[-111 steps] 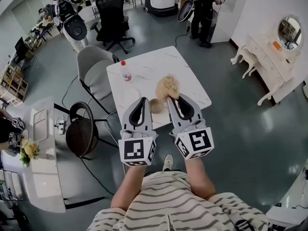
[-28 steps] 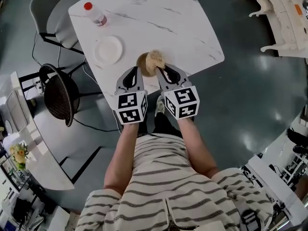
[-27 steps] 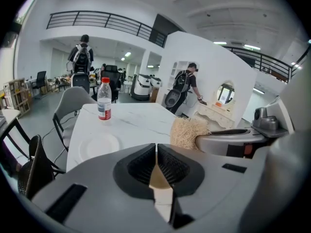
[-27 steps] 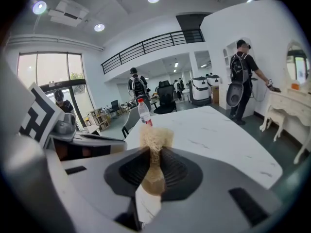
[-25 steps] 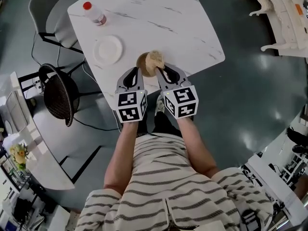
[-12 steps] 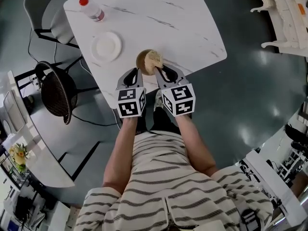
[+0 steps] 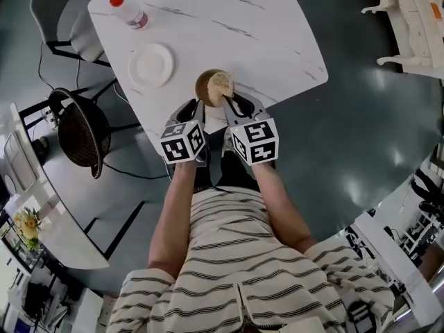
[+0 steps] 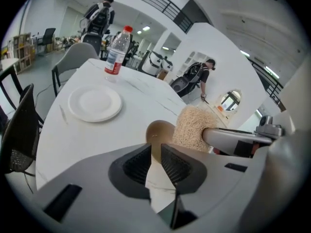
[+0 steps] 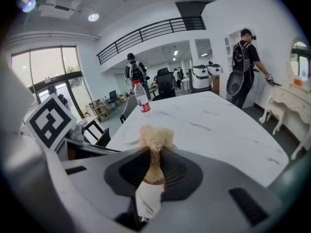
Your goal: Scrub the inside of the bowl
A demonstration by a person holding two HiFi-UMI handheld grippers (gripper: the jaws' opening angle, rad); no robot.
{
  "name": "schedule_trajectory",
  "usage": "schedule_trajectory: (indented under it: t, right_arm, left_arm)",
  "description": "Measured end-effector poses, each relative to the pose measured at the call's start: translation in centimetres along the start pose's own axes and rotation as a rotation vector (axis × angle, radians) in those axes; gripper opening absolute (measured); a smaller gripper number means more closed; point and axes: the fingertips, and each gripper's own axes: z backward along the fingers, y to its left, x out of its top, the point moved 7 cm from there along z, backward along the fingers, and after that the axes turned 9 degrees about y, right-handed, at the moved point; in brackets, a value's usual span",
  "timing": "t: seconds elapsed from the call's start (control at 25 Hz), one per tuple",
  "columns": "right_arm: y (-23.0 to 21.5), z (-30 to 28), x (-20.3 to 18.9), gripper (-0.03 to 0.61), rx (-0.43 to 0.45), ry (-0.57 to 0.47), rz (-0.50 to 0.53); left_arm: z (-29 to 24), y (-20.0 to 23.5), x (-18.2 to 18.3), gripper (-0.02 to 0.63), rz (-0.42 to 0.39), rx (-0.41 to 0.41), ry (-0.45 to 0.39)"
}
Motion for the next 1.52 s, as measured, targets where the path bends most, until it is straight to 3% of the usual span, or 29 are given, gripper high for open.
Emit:
schedule_trajectory:
  t: [0.16, 0.4, 0.64, 1.52]
  right_arm:
    - [-0.2, -0.2, -0.4, 0.074, -0.005, 0.011, -0.006]
    - [-0.3, -0.3, -0.5, 0.073, -0.008, 0.019, -0.001]
    - [-0.5, -0.3, -0.4, 0.074, -0.011, 0.019, -0.003]
    - [-0.9, -0.7, -1.0, 0.074, -0.016, 0.047, 0.007]
  left_arm:
    - [-0.6, 0.6, -0.7, 0.046, 0.078, -0.023, 0.009]
    - [-1.4, 1.6, -1.4, 0.046, 0.355, -0.175, -0.003]
    - [-2.0, 2.0, -2.0, 0.046, 0.501, -0.253, 0.013]
    - [-2.8, 2.0, -2.9, 0.015, 0.657, -0.321, 0.059]
